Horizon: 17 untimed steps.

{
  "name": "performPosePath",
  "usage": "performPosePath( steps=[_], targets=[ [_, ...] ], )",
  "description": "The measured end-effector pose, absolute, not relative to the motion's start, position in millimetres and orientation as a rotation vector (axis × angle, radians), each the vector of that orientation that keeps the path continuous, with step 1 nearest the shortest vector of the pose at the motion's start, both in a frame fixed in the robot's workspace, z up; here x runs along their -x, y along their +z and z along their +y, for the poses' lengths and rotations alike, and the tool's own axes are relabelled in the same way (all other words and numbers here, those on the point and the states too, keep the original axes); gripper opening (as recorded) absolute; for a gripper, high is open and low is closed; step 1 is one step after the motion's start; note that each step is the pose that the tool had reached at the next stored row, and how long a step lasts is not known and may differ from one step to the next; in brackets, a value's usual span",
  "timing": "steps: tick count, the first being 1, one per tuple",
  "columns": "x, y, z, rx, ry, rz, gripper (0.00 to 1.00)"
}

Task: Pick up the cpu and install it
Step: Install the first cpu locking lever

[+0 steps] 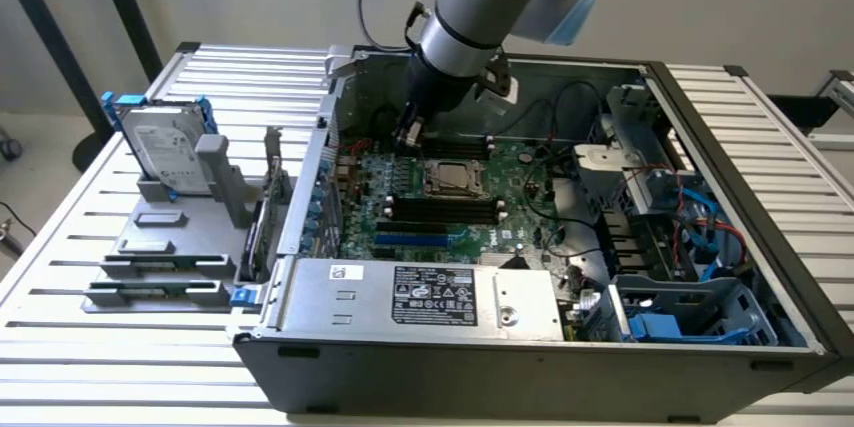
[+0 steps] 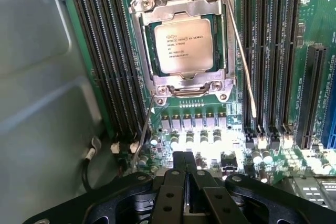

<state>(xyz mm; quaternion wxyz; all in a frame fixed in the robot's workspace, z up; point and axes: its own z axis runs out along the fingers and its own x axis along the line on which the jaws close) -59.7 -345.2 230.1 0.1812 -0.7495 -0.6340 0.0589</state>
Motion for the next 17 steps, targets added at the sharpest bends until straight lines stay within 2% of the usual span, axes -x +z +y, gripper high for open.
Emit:
performPosePath(
  steps=[17],
  targets=[
    [66.8, 244.0, -353.9, 2.169, 0.139, -1.704, 0.11]
  ],
)
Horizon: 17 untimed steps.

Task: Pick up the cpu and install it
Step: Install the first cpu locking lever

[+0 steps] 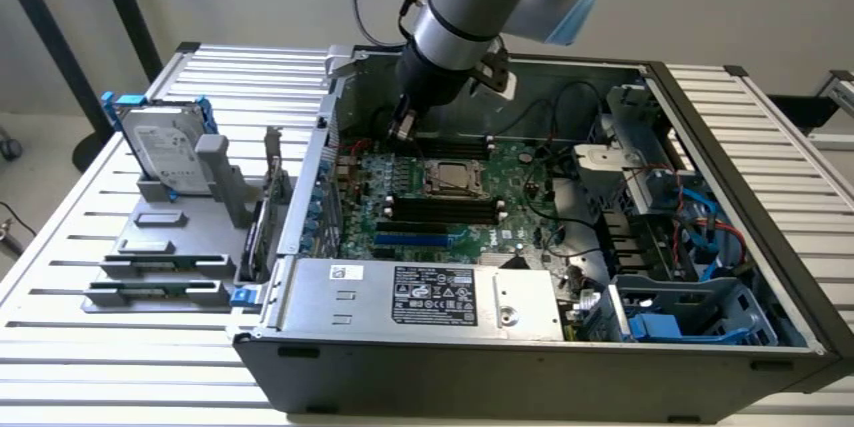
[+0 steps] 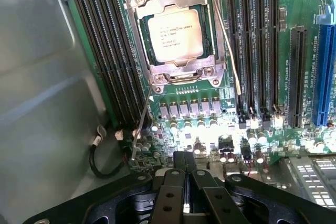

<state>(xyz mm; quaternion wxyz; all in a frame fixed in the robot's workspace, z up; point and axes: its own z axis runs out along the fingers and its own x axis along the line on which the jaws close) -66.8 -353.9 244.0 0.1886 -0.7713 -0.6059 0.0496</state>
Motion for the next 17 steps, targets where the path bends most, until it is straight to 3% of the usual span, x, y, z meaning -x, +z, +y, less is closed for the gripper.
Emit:
performPosePath(
  steps=[17],
  targets=[
    [73.0, 244.2, -353.9, 2.257, 0.042, -1.495, 0.11]
  ],
)
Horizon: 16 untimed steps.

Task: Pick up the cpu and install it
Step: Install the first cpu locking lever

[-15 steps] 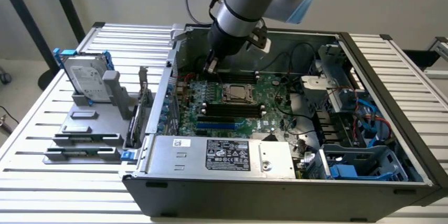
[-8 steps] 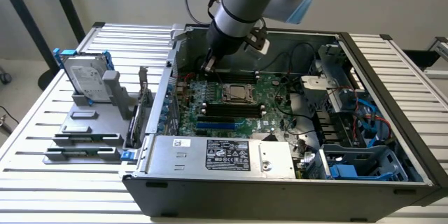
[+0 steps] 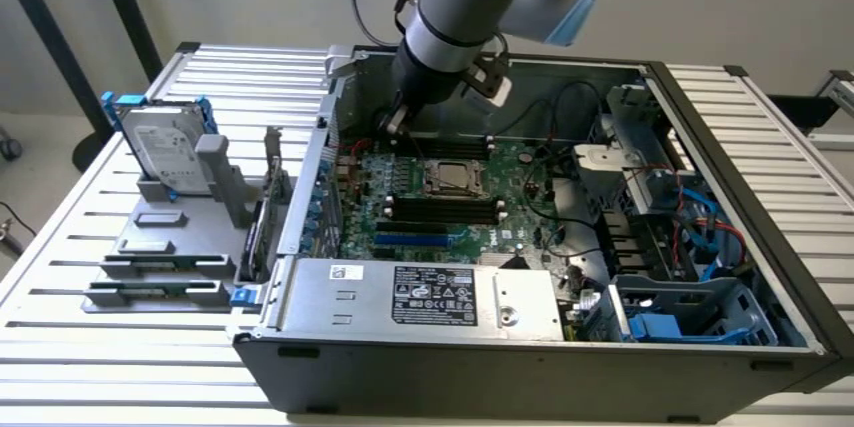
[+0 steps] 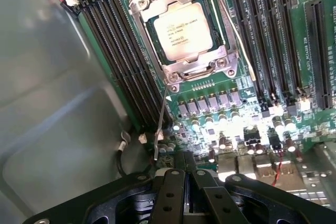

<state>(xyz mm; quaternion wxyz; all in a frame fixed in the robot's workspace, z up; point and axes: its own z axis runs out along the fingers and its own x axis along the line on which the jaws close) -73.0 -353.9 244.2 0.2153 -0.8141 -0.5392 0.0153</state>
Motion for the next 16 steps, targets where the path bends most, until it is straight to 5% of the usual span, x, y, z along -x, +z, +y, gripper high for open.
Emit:
performPosePath(
  steps=[16],
  targets=[
    [82.3, 243.0, -353.6, 2.341, 0.004, -1.351, 0.11]
  ],
)
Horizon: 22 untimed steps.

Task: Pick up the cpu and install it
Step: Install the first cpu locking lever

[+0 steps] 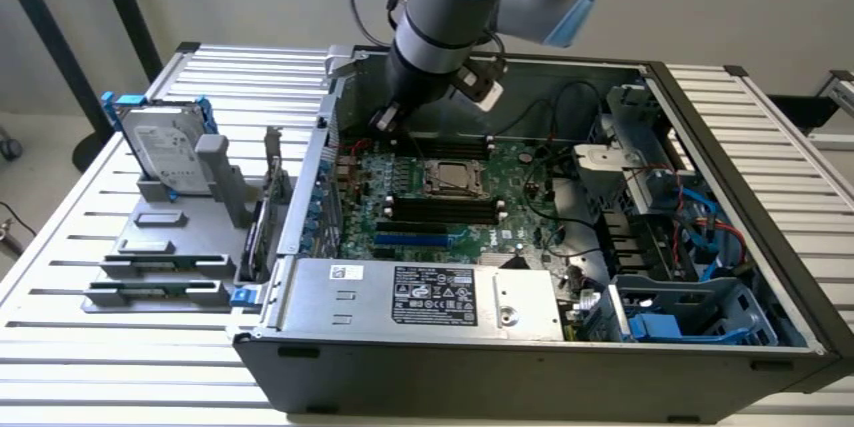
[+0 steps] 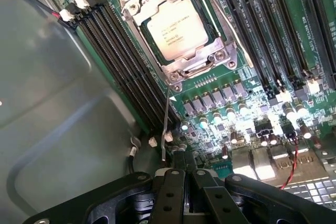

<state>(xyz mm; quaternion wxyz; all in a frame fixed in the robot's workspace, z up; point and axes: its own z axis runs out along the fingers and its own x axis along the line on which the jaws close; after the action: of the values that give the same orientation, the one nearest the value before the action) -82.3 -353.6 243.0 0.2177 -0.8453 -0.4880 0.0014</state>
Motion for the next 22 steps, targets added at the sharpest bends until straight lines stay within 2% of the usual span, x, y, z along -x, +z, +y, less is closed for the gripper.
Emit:
performPosePath(
  steps=[6, 14, 22],
  targets=[
    [86.3, 240.8, -353.2, 2.366, -0.01, -1.301, 0.11],
    [86.4, 239.6, -353.2, 2.382, -0.063, -1.189, 0.11],
    [86.3, 239.5, -353.2, 2.415, -0.096, -1.116, 0.11]
  ],
)
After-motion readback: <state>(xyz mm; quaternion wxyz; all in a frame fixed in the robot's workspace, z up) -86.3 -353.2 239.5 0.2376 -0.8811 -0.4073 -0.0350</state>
